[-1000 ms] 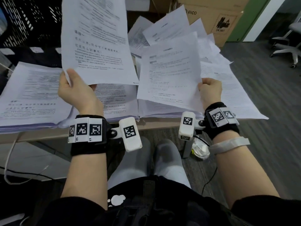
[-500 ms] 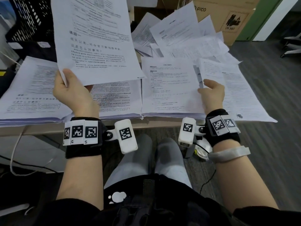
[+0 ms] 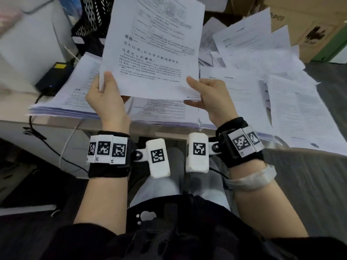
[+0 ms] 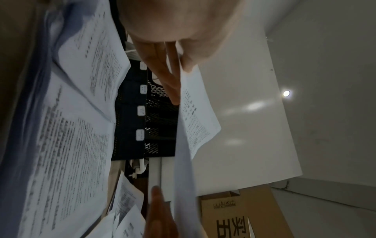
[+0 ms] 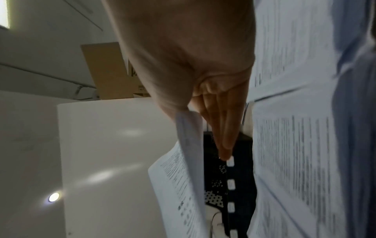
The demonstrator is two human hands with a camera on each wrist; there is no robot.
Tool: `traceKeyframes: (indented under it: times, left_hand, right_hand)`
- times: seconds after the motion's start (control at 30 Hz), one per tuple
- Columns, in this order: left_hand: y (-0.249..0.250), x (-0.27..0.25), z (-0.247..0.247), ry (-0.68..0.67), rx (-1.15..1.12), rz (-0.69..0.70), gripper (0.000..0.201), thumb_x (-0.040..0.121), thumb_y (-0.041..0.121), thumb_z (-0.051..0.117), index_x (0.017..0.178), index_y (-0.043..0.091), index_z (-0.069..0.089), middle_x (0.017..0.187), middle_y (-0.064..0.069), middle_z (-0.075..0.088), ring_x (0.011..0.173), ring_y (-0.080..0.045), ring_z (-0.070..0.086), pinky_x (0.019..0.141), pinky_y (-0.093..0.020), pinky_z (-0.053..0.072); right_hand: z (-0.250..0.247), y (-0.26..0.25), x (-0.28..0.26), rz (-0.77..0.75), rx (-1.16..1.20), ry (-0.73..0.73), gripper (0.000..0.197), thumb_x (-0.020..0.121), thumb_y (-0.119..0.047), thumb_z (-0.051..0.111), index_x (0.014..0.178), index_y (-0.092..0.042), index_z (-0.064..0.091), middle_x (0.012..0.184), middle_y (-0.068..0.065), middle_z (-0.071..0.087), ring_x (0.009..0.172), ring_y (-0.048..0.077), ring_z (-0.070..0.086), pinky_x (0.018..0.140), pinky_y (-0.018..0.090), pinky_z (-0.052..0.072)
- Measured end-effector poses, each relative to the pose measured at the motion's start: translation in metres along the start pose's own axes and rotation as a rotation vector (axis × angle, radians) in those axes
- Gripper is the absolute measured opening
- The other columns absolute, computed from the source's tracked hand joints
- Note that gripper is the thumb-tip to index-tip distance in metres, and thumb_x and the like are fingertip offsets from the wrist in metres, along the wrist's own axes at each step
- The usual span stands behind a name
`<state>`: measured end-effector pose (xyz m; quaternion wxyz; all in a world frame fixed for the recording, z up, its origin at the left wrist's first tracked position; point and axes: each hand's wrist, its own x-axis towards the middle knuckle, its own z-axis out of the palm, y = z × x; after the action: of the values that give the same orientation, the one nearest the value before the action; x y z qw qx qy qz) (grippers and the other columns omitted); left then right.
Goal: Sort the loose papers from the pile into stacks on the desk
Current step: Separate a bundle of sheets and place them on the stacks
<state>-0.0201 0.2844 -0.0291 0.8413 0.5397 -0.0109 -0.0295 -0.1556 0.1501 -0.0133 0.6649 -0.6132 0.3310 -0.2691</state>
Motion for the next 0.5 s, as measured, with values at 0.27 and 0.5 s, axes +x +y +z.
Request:
traceKeyframes:
  times: [0.27,0.5]
  left_hand:
    - [0.031,0.029,-0.052,-0.048,0.08,-0.031,0.028,0.085,0.005,0.063,0.108,0.018,0.058,0.104,-0.001,0.067,0.081,-0.01,0.063,0.055,-0.018,0.05]
    - [0.043,0.066,-0.093,0.097,0.136,0.092,0.032,0.075,-0.01,0.064,0.101,0.009,0.06,0.092,0.003,0.068,0.081,-0.006,0.067,0.067,-0.017,0.054]
  right_hand:
    - [0.072,-0.001,0.004,0.006,0.077,-0.013,0.03,0.09,0.002,0.054,0.062,-0.006,0.059,0.053,-0.004,0.065,0.049,0.007,0.062,0.048,0.02,0.05]
    - [0.127,0.012,0.003,0.075,-0.041,-0.177,0.021,0.093,-0.004,0.05,0.073,-0.001,0.058,0.074,0.014,0.071,0.046,0.017,0.066,0.04,0.017,0.043]
